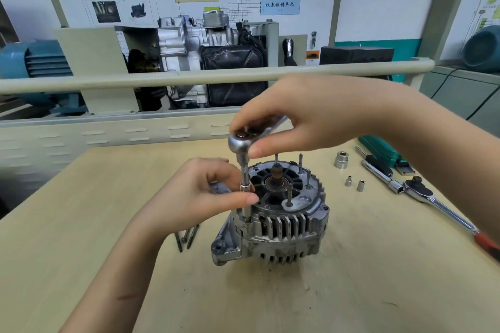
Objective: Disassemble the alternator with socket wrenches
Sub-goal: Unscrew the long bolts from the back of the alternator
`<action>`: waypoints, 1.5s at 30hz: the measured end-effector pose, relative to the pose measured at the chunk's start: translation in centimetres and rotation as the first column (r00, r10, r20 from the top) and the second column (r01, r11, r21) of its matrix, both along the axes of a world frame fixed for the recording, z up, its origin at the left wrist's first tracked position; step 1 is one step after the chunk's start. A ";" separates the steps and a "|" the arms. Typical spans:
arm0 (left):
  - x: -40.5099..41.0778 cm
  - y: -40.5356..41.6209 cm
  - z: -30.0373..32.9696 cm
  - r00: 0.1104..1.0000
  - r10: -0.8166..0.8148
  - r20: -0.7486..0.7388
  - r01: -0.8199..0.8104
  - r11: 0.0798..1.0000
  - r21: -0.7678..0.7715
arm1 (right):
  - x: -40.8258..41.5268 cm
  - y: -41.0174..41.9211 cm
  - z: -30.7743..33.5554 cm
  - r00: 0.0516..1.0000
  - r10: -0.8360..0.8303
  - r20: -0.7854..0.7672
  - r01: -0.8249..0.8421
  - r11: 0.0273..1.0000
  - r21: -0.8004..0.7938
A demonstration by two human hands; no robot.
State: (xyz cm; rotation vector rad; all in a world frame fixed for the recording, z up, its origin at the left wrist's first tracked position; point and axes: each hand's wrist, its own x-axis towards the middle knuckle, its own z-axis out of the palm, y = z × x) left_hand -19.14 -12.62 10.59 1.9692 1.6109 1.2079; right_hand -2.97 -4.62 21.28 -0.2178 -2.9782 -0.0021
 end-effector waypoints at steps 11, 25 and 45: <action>0.2 0.0 0.1 0.997 -0.052 0.048 0.053 0.998 -0.017 | 0.0 -0.1 -0.1 1.000 -0.015 0.004 0.015 1.000 0.025; 0.4 -0.1 0.2 0.999 0.036 0.010 -0.037 0.998 0.052 | -0.3 -1.1 -0.4 1.000 -0.011 -0.018 0.013 0.993 0.116; 0.3 0.3 0.1 1.000 -0.006 -0.001 0.006 0.999 -0.048 | -0.2 -0.3 -0.2 0.999 -0.032 0.027 0.030 0.997 0.064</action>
